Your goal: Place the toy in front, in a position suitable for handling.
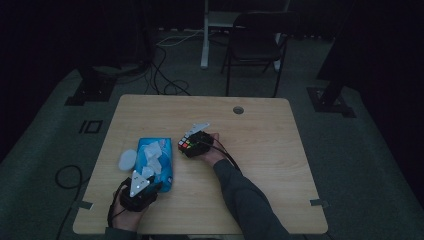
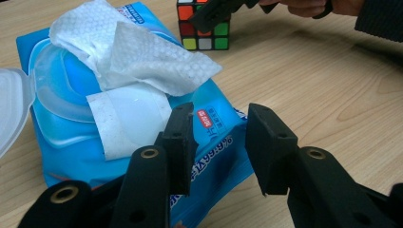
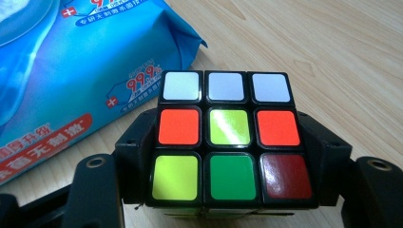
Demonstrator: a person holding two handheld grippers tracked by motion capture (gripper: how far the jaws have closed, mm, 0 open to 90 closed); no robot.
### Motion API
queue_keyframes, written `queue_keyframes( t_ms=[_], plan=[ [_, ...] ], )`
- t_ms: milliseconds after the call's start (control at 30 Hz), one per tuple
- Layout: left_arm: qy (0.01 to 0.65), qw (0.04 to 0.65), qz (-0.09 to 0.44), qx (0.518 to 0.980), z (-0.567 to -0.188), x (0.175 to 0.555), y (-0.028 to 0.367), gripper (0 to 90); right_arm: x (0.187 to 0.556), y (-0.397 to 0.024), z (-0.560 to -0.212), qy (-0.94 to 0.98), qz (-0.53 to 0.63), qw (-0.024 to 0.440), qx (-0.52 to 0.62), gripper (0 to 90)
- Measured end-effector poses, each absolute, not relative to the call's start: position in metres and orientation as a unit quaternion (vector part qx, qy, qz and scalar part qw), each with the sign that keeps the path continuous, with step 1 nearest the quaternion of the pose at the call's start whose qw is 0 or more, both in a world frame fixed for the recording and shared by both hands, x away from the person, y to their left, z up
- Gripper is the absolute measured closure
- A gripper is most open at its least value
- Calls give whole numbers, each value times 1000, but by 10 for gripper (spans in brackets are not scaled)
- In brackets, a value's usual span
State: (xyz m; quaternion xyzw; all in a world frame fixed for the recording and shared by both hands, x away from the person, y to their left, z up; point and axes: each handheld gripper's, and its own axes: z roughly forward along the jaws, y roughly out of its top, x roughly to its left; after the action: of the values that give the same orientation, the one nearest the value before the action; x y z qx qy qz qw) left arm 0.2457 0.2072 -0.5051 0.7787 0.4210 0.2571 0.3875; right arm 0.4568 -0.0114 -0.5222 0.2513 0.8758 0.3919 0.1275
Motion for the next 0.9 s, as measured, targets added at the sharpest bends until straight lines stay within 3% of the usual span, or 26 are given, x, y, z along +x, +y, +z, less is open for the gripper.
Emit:
queue_keyframes(
  t_ms=[667, 900],
  plan=[
    [404, 407, 263, 775, -484, 246, 202, 617, 405, -87, -510, 883, 381, 163, 221, 337],
    [402, 410, 280, 770, -469, 260, 204, 583, 382, -108, -510, 883, 387, 146, 222, 337]
  ],
)
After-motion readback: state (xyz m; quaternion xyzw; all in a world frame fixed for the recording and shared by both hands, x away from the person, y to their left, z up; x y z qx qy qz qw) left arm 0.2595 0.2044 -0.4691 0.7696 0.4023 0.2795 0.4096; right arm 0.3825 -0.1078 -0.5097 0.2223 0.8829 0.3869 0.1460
